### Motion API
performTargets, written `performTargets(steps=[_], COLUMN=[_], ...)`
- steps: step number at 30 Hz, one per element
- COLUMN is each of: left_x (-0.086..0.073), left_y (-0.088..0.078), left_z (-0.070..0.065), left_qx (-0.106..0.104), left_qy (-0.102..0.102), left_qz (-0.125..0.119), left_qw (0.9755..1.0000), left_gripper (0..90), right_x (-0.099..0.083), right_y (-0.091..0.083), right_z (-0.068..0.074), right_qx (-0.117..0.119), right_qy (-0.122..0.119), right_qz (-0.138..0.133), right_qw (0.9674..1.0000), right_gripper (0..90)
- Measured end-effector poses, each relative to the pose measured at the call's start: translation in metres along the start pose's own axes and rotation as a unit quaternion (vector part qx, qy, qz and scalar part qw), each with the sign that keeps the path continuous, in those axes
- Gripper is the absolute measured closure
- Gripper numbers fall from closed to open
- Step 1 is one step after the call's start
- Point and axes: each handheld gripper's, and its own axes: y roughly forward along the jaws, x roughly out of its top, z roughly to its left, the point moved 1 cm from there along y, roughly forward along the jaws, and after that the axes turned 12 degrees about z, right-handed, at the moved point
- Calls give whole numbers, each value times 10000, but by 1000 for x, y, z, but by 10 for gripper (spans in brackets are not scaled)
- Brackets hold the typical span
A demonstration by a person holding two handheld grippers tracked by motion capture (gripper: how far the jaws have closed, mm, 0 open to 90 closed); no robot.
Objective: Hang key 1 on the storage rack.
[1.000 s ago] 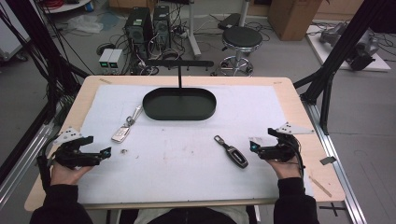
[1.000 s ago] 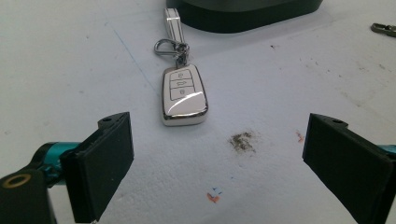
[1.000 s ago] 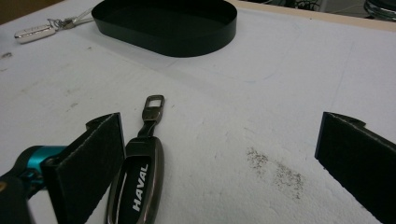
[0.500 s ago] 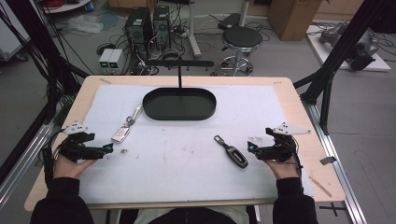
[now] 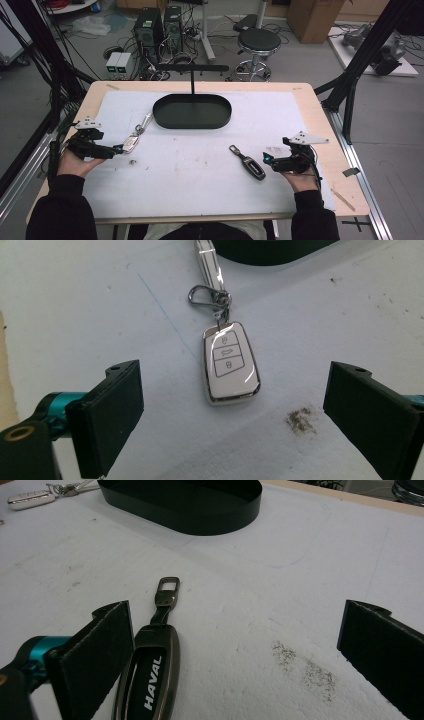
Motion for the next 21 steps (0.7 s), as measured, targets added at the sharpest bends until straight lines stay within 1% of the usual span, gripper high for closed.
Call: performTargets(steps=[2, 3, 7, 8, 12, 13, 14, 18, 21], left_x=[8, 8, 18, 21, 29, 35, 35, 47, 54], left_y=[0, 0, 0, 1, 6, 9, 9, 13, 16], left_z=[-1, -1, -1, -1, 0, 0, 0, -1, -1], left_qx=[36, 36, 61, 26, 44, 60, 60, 47, 36], left_qy=[91, 91, 140, 131, 218, 273, 273, 331, 326], left_qz=[59, 59, 92, 90, 252, 332, 332, 418, 469], left_qw=[9999, 9999, 9998, 9999, 9994, 9991, 9991, 9986, 9984], left_gripper=[96, 96, 96, 97, 96, 96, 96, 96, 96], right_x=[0, 0, 0, 0, 0, 0, 0, -1, -1], right_y=[0, 0, -1, 0, 0, 0, 0, 0, 0], right_z=[0, 0, 0, -1, -1, -1, -1, -2, -2], right_qx=[-9, -6, -17, -13, -26, -24, -17, -17, -28], right_qy=[-11, 2, 14, 13, 3, 8, 10, 21, 42], right_qz=[10, 11, 9, 4, 9, 7, 4, -11, 2], right_qw=[10000, 10000, 10000, 10000, 10000, 10000, 10000, 10000, 10000], right_gripper=[9, 9, 9, 9, 9, 9, 9, 9, 9])
